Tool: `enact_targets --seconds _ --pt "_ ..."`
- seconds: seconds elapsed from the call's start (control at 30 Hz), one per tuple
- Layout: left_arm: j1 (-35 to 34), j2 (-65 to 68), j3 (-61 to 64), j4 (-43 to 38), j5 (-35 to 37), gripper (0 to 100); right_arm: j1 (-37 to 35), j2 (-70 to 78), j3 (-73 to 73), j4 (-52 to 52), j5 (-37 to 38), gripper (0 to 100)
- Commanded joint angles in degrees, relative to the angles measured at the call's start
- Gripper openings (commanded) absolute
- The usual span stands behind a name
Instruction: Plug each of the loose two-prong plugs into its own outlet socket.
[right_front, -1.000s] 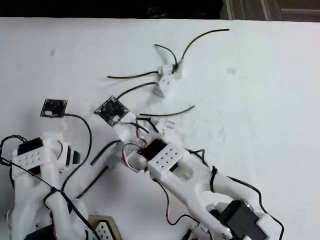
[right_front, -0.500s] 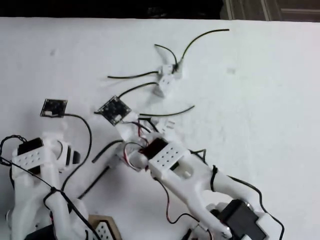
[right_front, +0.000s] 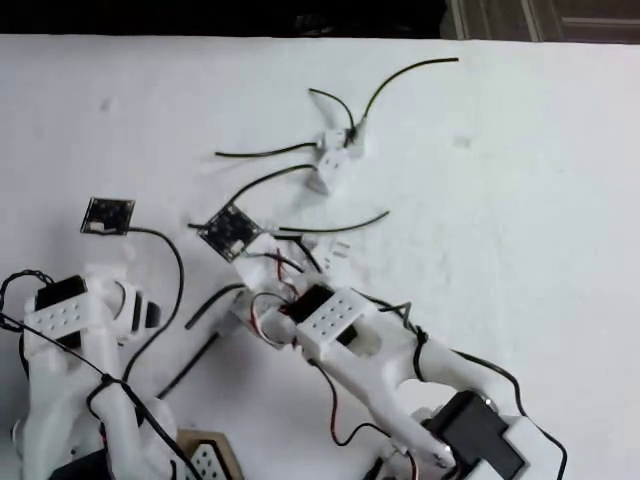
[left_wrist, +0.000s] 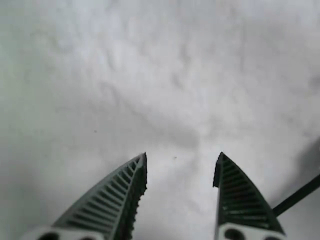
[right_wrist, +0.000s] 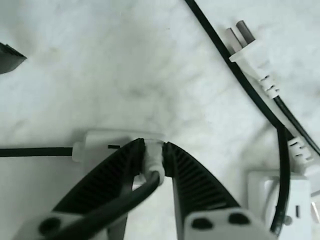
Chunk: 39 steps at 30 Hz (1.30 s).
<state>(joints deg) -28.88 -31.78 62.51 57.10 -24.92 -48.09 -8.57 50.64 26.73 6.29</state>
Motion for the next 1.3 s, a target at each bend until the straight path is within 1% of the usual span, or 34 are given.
enact_targets --seconds 0.0,0.23,0.37,0.5,0.67,0.83,0.93,1.03,1.17,1.27 --pt "-0.4 -2.9 -0.3 -0.7 0.3 22 -0.7 0.5 1.0 0.0 1.0 1.7" --pt "-0.4 -2.9 -0.3 -0.7 0.3 22 -0.7 0.0 0.7 0.0 1.3 1.7" --pt "-0.4 -2.8 -0.3 -0.7 0.2 22 0.2 -5.8 0.8 0.5 1.3 1.7" --pt "-0.4 -2.8 -0.3 -0.7 0.2 22 3.7 -14.9 -0.1 1.4 1.5 1.6" --pt "-0.4 -2.7 -0.3 -0.7 0.1 22 10.7 -19.1 -9.2 8.2 1.5 1.6" --pt "-0.4 -2.7 -0.3 -0.7 0.1 22 20.6 -14.1 -21.3 9.5 1.8 1.6" --pt "-0.4 -2.7 -0.3 -0.7 0.1 22 25.6 -7.6 -28.0 9.4 4.2 1.7" --pt "-0.4 -2.7 -0.3 -0.7 0.1 22 30.2 0.0 -34.1 7.0 4.2 1.7" --pt "-0.4 -2.7 -0.3 -0.7 0.1 22 35.1 9.3 -39.5 2.3 4.2 1.7" --pt "-0.4 -2.7 -0.3 -0.7 0.1 22 36.8 14.1 -42.4 1.5 4.1 2.3"
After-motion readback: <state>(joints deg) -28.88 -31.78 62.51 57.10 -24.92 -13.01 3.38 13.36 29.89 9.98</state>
